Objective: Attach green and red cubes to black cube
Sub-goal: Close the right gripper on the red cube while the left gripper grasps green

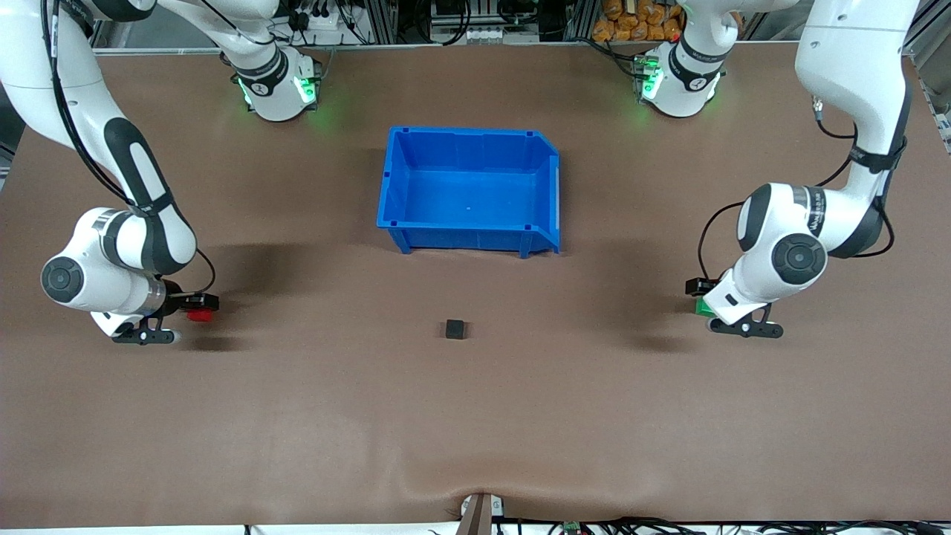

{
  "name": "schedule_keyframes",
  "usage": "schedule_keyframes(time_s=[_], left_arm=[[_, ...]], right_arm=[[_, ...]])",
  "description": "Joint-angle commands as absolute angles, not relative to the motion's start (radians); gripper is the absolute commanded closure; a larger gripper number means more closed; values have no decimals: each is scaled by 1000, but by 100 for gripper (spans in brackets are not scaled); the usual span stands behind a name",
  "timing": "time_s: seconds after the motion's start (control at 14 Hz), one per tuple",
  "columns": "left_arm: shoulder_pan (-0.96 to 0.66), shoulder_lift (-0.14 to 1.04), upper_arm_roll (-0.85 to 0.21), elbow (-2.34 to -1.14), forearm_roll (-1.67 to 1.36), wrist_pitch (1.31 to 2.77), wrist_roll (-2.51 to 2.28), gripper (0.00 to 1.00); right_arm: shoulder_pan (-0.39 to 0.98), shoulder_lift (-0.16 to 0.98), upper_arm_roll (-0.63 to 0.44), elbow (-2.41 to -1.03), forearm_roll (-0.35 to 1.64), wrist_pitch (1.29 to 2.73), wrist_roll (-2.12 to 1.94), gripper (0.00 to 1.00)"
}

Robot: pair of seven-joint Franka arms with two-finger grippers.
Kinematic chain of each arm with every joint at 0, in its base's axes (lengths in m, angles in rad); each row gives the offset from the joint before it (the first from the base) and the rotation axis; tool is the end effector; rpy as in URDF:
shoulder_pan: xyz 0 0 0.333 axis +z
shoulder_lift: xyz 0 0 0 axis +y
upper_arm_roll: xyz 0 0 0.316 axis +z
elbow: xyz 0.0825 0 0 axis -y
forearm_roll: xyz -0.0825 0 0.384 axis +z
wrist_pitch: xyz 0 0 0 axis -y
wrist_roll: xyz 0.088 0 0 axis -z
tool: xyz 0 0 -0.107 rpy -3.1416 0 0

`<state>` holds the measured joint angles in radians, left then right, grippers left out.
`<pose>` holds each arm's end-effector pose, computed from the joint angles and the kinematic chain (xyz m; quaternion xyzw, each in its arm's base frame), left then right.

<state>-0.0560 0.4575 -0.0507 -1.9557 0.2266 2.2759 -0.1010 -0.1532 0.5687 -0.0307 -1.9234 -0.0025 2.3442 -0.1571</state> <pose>0.6010 -0.0580 0.2310 -0.9921 0.0800 0.0596 0.0762 0.5987 -0.1110 0.1803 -0.9972 0.0106 0.0743 0.0034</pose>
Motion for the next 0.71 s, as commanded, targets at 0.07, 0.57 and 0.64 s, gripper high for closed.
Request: schedule_keyframes(time_s=[0.07, 0.57, 0.64], left_arm=[[-34, 485, -55, -1947, 264, 2290, -95, 0], [-31, 508, -55, -1930, 247, 2298, -94, 0], [-28, 520, -55, -1919, 245, 2298, -92, 0]], right_arm=[[-169, 545, -20, -1947, -25, 2353, -160, 39], [-169, 546, -20, -1942, -25, 2352, -160, 83], [-167, 546, -20, -1941, -25, 2355, -161, 96]])
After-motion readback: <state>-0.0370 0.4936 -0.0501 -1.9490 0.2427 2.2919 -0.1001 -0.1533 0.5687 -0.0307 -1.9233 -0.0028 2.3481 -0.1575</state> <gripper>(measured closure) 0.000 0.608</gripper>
